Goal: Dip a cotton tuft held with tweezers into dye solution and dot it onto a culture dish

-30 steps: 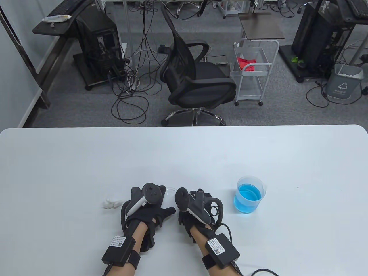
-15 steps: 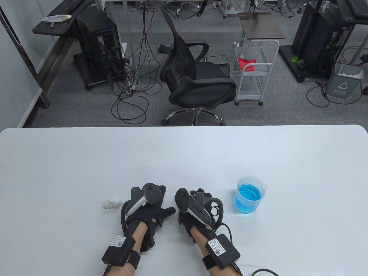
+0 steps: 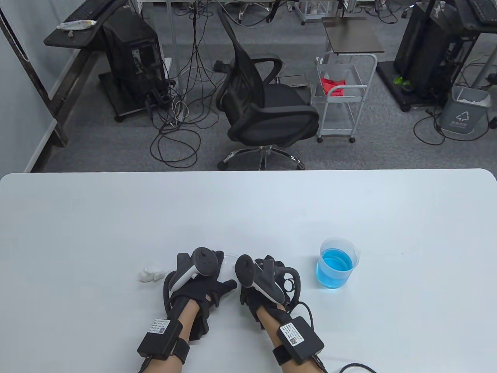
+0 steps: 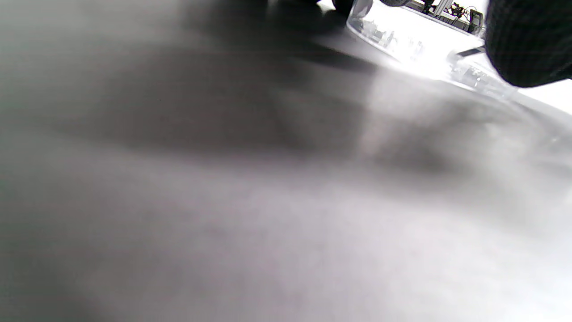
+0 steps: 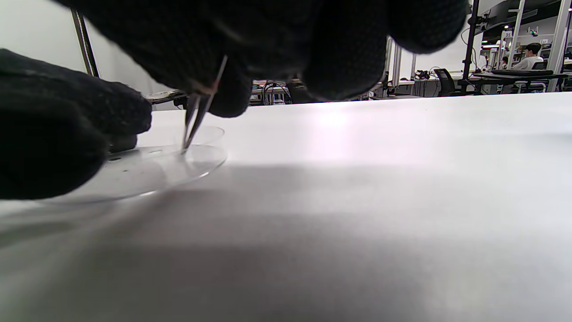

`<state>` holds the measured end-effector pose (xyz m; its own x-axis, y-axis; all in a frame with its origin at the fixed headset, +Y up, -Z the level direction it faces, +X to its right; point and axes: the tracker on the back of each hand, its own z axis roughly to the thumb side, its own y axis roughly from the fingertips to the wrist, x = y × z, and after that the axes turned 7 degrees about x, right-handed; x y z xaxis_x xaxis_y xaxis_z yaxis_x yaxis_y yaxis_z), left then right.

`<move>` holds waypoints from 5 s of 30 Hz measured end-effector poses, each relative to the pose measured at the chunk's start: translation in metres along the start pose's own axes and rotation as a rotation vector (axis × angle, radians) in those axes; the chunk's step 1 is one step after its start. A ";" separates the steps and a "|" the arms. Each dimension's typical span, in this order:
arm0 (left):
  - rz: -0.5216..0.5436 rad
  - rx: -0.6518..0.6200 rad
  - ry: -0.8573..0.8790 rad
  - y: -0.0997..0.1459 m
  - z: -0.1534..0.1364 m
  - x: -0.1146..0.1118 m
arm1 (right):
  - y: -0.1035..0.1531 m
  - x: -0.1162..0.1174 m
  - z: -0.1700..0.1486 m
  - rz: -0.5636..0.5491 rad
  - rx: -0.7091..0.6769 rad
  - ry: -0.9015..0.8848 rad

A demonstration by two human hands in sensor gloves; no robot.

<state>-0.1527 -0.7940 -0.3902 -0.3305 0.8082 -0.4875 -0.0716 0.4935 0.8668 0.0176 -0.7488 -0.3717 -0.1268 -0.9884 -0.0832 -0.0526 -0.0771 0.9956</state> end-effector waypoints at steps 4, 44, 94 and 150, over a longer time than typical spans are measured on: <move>-0.001 0.000 0.001 0.000 0.000 0.000 | 0.000 0.001 -0.001 0.001 0.005 0.006; -0.007 0.001 -0.001 0.000 0.000 0.000 | -0.003 0.011 0.010 -0.046 -0.029 -0.023; -0.010 0.000 0.003 0.000 0.000 0.000 | 0.000 0.011 0.011 -0.065 -0.050 -0.041; -0.010 0.000 0.005 0.000 0.000 0.000 | 0.002 0.004 0.017 -0.036 -0.067 -0.054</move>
<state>-0.1529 -0.7940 -0.3903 -0.3348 0.8017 -0.4952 -0.0746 0.5013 0.8620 0.0003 -0.7507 -0.3710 -0.1798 -0.9764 -0.1193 0.0077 -0.1227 0.9924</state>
